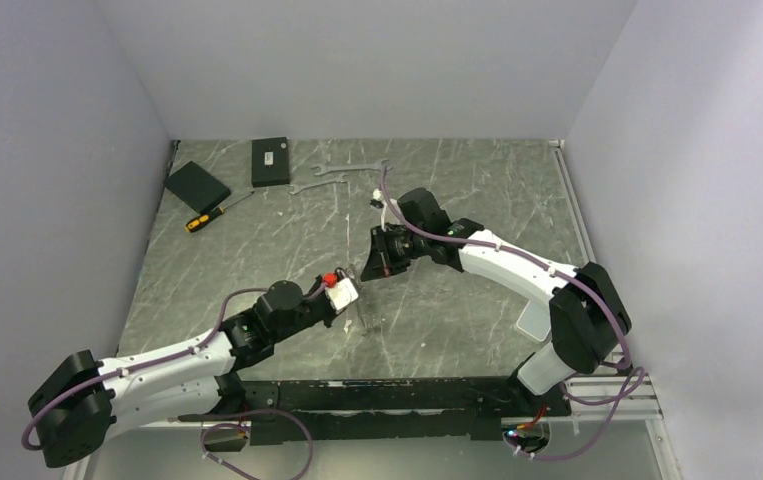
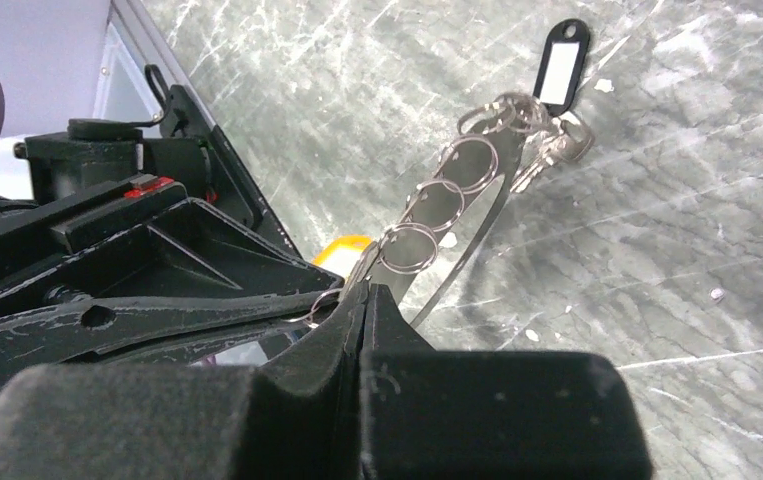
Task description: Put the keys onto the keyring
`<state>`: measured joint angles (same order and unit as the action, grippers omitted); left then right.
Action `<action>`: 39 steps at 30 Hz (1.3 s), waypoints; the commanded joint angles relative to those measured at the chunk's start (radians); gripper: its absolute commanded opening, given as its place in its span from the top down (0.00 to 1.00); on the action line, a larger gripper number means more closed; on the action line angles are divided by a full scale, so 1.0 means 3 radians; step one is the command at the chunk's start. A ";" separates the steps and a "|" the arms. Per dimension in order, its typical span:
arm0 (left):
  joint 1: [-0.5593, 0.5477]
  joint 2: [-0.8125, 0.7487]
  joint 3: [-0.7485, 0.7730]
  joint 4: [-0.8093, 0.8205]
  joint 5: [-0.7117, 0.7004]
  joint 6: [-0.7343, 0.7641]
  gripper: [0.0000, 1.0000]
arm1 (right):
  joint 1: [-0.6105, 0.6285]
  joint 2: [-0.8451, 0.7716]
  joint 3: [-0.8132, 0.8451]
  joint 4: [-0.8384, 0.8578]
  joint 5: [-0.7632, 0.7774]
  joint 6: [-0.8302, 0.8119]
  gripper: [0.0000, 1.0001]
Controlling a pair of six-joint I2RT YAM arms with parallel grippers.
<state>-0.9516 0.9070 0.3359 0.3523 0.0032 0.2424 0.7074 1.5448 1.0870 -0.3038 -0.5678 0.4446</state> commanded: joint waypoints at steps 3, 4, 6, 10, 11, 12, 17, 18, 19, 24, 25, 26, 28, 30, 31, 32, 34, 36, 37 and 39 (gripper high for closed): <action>-0.0020 -0.0068 0.0179 0.0078 0.0110 0.0120 1.00 | -0.0001 -0.0056 0.0154 -0.0050 0.0021 -0.0228 1.00; -0.0021 -0.0076 0.0194 0.0045 0.0103 0.0145 1.00 | -0.0001 -0.0061 0.0159 -0.0070 0.0015 -0.0260 1.00; -0.0020 -0.0104 0.0213 -0.0038 0.0101 0.0188 1.00 | -0.0001 -0.0075 0.0165 -0.0114 0.0027 -0.0314 1.00; -0.0019 -0.0190 0.0184 -0.0081 0.0162 0.0268 1.00 | -0.0001 -0.0136 0.0141 -0.0105 0.0005 -0.0370 0.99; -0.0021 -0.0203 0.0179 -0.0087 0.0183 0.0286 1.00 | -0.0001 -0.0153 0.0129 -0.0091 -0.0018 -0.0380 0.94; -0.0020 -0.0210 0.0177 -0.0106 0.0189 0.0294 1.00 | -0.0001 -0.0176 0.0125 -0.0079 -0.0054 -0.0393 0.90; -0.0020 -0.0236 0.0180 -0.0104 0.0331 0.0361 1.00 | 0.0004 -0.0330 0.0047 -0.0010 -0.0120 -0.0530 0.67; -0.0020 -0.0245 0.0174 -0.0075 0.0369 0.0393 1.00 | 0.0004 -0.0364 0.0024 0.0037 -0.0109 -0.0546 0.64; -0.0025 -0.0252 0.0148 -0.0003 0.0387 0.0463 1.00 | 0.0004 -0.0407 0.0007 0.0074 -0.0107 -0.0551 0.62; -0.0039 -0.0374 -0.0107 0.0498 0.0383 0.0920 1.00 | 0.0004 -0.0719 -0.0333 0.0724 -0.0031 -0.0341 0.58; -0.0039 -0.0364 -0.0131 0.0554 0.0432 0.1074 1.00 | 0.0004 -0.0793 -0.0473 0.0938 -0.0008 -0.0307 0.57; -0.0039 -0.0330 -0.0117 0.0553 0.0475 0.1233 1.00 | 0.0004 -0.0848 -0.0585 0.1167 0.0013 -0.0278 0.55; -0.0047 -0.0224 -0.0094 0.0579 0.0463 0.1540 1.00 | 0.0004 -0.0907 -0.0701 0.1364 0.0079 -0.0222 0.54; -0.0072 -0.0124 -0.0212 0.0857 0.0484 0.1982 1.00 | 0.0004 -0.0877 -0.0650 0.1293 0.0169 -0.0155 0.53; -0.0075 -0.0078 -0.0230 0.0992 0.0462 0.2080 1.00 | 0.0004 -0.0846 -0.0588 0.1194 0.0224 -0.0110 0.53; -0.0075 -0.0038 -0.0209 0.1042 0.0420 0.2149 1.00 | 0.0000 -0.0805 -0.0516 0.1065 0.0275 -0.0062 0.53; -0.0071 0.0066 -0.0169 0.1089 0.0512 0.2320 1.00 | -0.0001 -0.0773 -0.0469 0.0927 0.0294 0.0044 0.53; -0.0070 0.0182 -0.0126 0.1166 0.0575 0.2432 1.00 | -0.0001 -0.0790 -0.0554 0.1041 0.0149 0.0129 0.50; -0.0070 0.0227 -0.0100 0.1158 0.0622 0.2463 1.00 | -0.0001 -0.0800 -0.0594 0.1095 0.0071 0.0153 0.47; -0.0071 0.0275 -0.0052 0.1121 0.0670 0.2475 1.00 | -0.0001 -0.0799 -0.0646 0.1122 -0.0074 0.0155 0.43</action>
<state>-0.9684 0.9680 0.2707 0.5724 0.1490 0.8742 0.7082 1.3140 0.8974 -0.0406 -0.5270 0.4480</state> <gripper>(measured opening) 0.057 0.542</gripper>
